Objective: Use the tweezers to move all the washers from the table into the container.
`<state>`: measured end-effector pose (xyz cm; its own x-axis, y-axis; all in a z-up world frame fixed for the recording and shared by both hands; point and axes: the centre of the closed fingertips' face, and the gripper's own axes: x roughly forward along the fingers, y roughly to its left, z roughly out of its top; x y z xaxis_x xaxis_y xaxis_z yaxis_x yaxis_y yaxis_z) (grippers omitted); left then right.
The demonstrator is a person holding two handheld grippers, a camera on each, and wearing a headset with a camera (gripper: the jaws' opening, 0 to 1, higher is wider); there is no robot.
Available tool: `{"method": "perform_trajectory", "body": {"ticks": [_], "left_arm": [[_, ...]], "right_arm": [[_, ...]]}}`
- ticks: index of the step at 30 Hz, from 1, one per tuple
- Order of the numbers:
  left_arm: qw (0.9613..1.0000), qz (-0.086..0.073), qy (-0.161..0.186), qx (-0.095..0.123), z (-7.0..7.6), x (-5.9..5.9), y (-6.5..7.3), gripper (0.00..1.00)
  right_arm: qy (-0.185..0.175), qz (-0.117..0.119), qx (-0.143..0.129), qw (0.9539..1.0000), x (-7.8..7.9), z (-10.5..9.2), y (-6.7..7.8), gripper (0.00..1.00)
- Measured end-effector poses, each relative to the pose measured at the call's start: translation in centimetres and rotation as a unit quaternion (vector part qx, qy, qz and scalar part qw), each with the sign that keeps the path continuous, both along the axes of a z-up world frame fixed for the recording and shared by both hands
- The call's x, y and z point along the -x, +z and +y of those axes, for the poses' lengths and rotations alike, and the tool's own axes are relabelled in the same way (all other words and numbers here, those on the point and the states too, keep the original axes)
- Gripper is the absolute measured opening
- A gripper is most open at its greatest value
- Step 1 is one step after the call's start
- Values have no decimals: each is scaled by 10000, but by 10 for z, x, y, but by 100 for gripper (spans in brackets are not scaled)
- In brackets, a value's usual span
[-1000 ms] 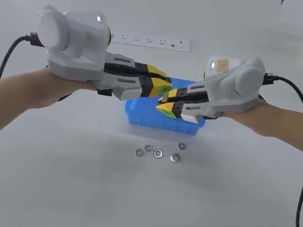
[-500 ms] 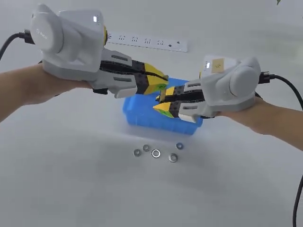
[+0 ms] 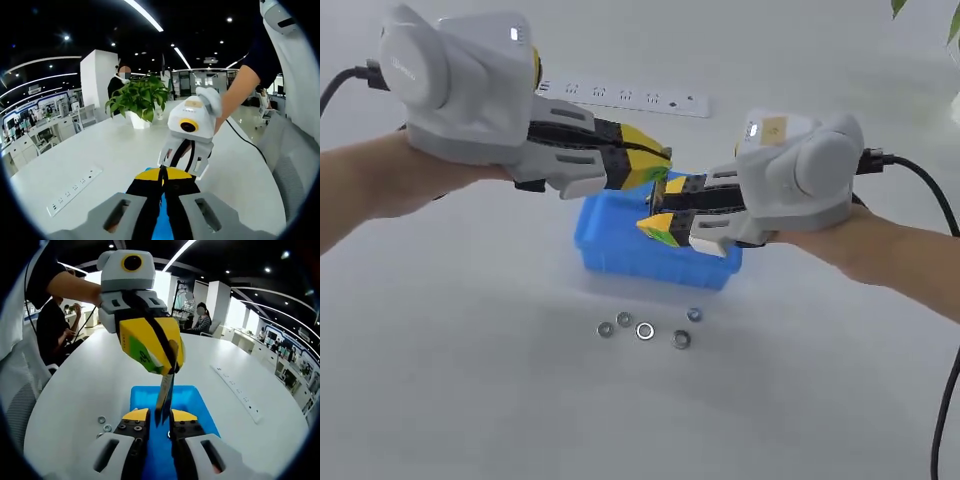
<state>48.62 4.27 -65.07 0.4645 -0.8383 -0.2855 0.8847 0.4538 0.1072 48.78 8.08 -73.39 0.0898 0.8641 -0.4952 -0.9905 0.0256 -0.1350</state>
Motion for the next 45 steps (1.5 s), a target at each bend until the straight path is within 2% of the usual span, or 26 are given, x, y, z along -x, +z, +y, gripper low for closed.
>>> {"method": "perform_trajectory", "body": {"ticks": [8,16,25,29,36,38,39,43,44,45], "left_arm": [[9999,6,102,47,3,0,6,4],[9999,12,126,37,5,2,7,4],[9998,-60,180,86,2,4,15,4],[9999,-64,149,48,3,10,18,4],[9999,-75,107,54,11,24,20,4],[9999,-91,123,66,12,31,23,4],[9998,-107,135,70,12,33,25,4],[9996,-136,232,128,20,41,32,4],[9995,-145,246,120,29,37,32,4],[9995,-142,258,103,32,37,31,4]], "right_arm": [[-214,49,-78,9997,-1,-12,6,21],[-436,-43,-104,9990,-2,-32,14,28],[-850,-16,-472,9953,-3,-60,37,37],[-902,55,-590,9942,4,-72,43,45],[-1067,85,-566,9926,17,-90,43,55],[-1265,263,-758,9887,22,-93,50,59],[-1246,282,-832,9883,25,-94,53,61],[-1149,197,-795,9900,41,-101,60,63],[-1115,232,-796,9903,46,-103,61,64],[-1108,242,-785,9904,48,-105,60,65]]}}
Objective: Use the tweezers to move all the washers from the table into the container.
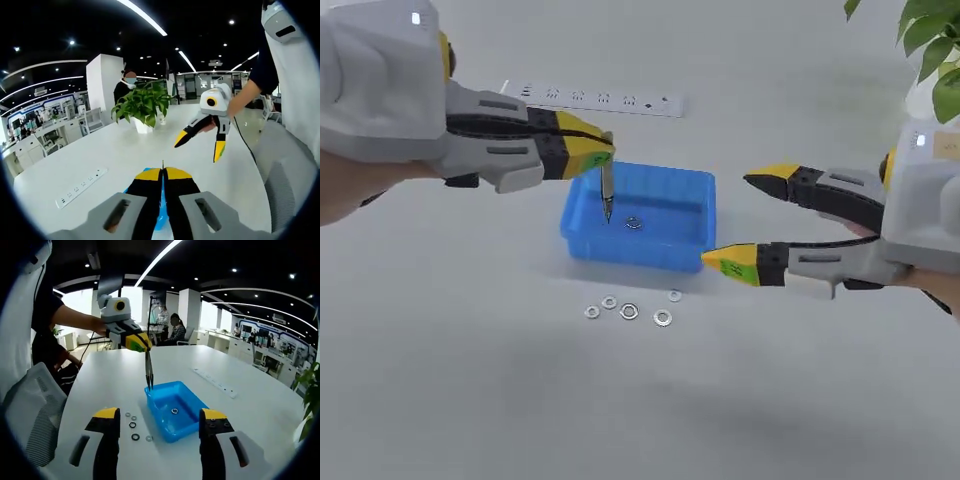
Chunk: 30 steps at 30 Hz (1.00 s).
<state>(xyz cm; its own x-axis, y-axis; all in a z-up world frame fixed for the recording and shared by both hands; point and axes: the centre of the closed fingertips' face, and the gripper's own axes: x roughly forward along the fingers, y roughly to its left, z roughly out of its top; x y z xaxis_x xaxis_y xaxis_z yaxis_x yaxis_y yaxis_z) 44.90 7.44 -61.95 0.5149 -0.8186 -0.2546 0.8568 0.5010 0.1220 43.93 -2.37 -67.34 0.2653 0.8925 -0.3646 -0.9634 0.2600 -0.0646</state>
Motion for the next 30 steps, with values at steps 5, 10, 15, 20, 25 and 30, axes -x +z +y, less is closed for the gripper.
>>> {"method": "perform_trajectory", "body": {"ticks": [5,10,15,20,25,30], "left_arm": [[10000,30,-4,-14,5,17,-3,4],[9999,135,-62,-48,5,34,-15,4],[9996,288,-8,-19,1,48,-32,4],[9993,379,21,28,1,55,-44,4],[9992,393,-9,8,1,64,-54,4],[9989,477,4,40,0,69,-62,4]], "right_arm": [[112,-2,180,9998,14,-9,-9,66],[158,89,348,9992,24,-16,-20,67],[229,123,433,9987,32,-18,-25,67],[331,291,498,9978,42,-22,-33,68],[412,465,590,9963,53,-24,-46,70],[376,630,537,9959,60,-22,-50,71]]}}
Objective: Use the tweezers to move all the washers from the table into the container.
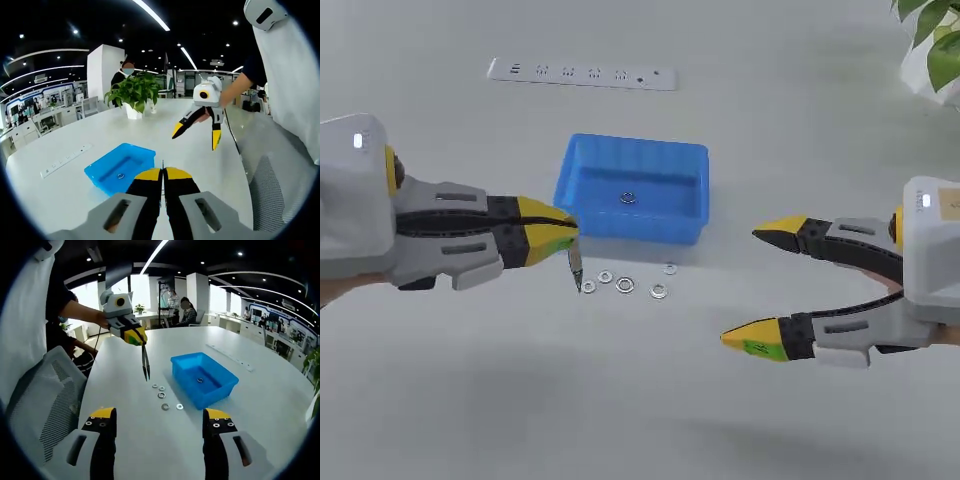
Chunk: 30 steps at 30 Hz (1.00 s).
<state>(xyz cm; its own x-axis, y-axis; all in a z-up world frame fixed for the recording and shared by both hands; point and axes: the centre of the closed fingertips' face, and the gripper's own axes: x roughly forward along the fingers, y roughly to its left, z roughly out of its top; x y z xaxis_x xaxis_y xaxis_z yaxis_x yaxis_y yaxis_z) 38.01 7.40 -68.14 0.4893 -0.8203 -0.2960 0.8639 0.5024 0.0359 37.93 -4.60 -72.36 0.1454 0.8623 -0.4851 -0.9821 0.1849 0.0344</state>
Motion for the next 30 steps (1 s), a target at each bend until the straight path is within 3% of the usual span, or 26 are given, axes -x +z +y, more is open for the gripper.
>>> {"method": "perform_trajectory", "body": {"ticks": [8,14,18,26,30], "left_arm": [[10000,41,-29,38,-4,-1,-7,4],[10000,-71,-42,12,-3,-5,-7,4],[10000,-55,-47,36,-3,-8,-8,4],[9999,10,-125,31,-9,-6,-13,4],[9999,-42,-127,-15,-10,-6,-14,4]], "right_arm": [[26,110,1,9999,4,2,-5,70],[109,174,49,9998,7,2,-10,69],[106,221,18,9997,8,3,-11,69],[163,237,67,9996,9,2,-15,68],[154,240,61,9996,7,1,-15,67]]}}
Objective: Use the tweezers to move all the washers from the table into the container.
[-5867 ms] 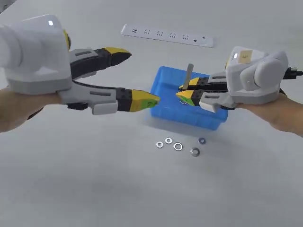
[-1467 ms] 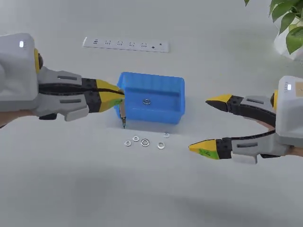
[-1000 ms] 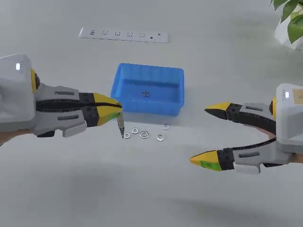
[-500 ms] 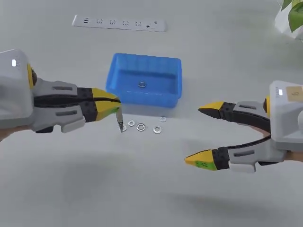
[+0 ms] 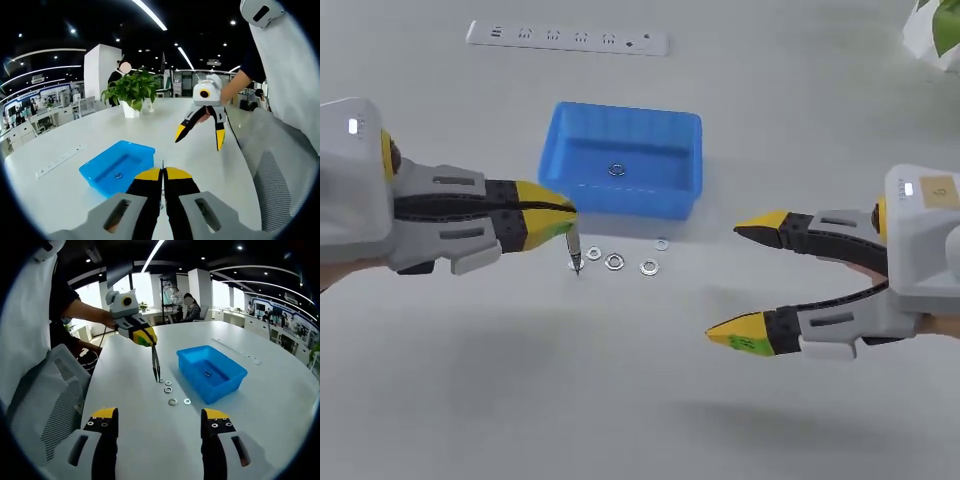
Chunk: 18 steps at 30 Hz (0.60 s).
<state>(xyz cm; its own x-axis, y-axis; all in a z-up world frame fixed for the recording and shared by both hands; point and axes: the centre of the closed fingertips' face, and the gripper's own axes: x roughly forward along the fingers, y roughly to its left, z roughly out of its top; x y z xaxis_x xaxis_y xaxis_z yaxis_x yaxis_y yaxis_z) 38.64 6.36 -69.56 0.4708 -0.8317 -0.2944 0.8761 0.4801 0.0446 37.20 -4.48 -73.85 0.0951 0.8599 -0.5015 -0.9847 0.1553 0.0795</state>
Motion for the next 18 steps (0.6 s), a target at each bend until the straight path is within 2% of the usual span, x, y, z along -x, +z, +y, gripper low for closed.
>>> {"method": "perform_trajectory", "body": {"ticks": [4,11,15,18], "left_arm": [[10000,35,7,24,0,0,0,4],[10000,4,39,-1,4,-1,1,4],[9999,-37,80,77,5,-1,5,4],[9999,-28,92,41,5,-3,3,4]], "right_arm": [[-6,27,-17,10000,0,1,0,67],[9,56,-43,10000,2,4,1,67],[18,56,-44,10000,2,5,1,66],[24,71,-37,10000,2,5,0,66]]}}
